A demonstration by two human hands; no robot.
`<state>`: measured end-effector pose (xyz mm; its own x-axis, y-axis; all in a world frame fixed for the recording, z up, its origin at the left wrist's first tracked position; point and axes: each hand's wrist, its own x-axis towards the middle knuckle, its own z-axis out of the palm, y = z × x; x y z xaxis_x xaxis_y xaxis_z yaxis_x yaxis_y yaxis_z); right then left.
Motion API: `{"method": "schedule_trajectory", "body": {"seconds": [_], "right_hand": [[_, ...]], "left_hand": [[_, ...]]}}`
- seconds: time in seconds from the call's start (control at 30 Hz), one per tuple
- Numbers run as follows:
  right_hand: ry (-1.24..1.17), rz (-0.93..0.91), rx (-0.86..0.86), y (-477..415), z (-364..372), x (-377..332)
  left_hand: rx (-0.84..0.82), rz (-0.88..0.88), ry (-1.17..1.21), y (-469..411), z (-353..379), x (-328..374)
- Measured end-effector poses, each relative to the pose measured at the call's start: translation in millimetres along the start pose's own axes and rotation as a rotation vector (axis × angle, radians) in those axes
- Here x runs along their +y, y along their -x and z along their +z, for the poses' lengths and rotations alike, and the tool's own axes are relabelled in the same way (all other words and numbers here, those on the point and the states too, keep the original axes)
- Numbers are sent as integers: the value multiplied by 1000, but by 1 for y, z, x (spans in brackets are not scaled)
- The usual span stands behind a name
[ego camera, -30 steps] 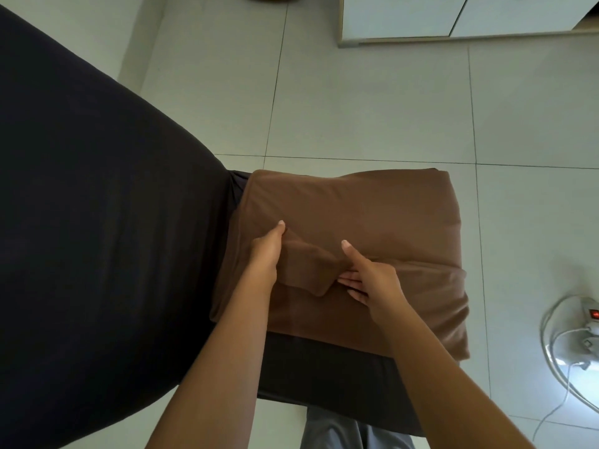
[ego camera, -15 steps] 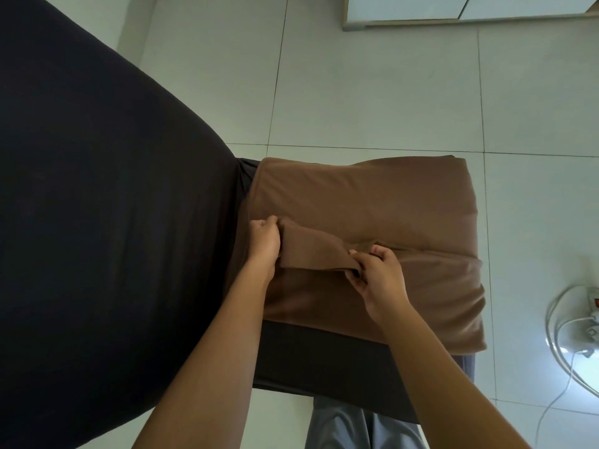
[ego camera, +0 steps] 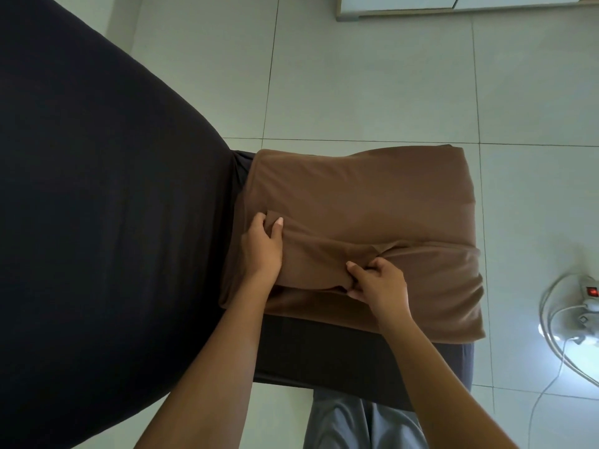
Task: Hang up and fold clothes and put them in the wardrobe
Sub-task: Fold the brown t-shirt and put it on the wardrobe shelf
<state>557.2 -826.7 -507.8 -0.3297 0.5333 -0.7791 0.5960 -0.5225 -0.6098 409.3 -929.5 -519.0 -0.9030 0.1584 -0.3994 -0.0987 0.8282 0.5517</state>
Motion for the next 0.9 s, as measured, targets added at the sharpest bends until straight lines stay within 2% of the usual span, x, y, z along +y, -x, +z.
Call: {"method": "schedule_trajectory", "body": {"seconds": [0.13, 0.3, 0.37, 0.43, 0.47, 0.53, 0.6, 0.73, 0.9], "right_hand": [[112, -94, 48, 2, -7, 3], [293, -162, 176, 5, -10, 4], [400, -291, 312, 8, -11, 6], [537, -509, 418, 10, -11, 9], [599, -600, 455, 9, -10, 11], [698, -685, 437, 4, -9, 15], [791, -683, 341, -4, -8, 20], [975, -651, 273, -24, -16, 18], [1042, -625, 287, -61, -31, -16]], "left_hand": [[101, 0, -212, 6, 3, -1], [211, 3, -278, 17, 11, -7], [304, 10, -336, 22, 13, -12], [367, 198, -290, 26, 15, -15], [344, 337, -284, 27, 18, -18], [164, 568, -324, 29, 26, -24], [-23, 660, -415, 29, 34, -29], [-67, 589, -523, 18, 44, -21], [-71, 566, -562, -12, 56, 19]]}}
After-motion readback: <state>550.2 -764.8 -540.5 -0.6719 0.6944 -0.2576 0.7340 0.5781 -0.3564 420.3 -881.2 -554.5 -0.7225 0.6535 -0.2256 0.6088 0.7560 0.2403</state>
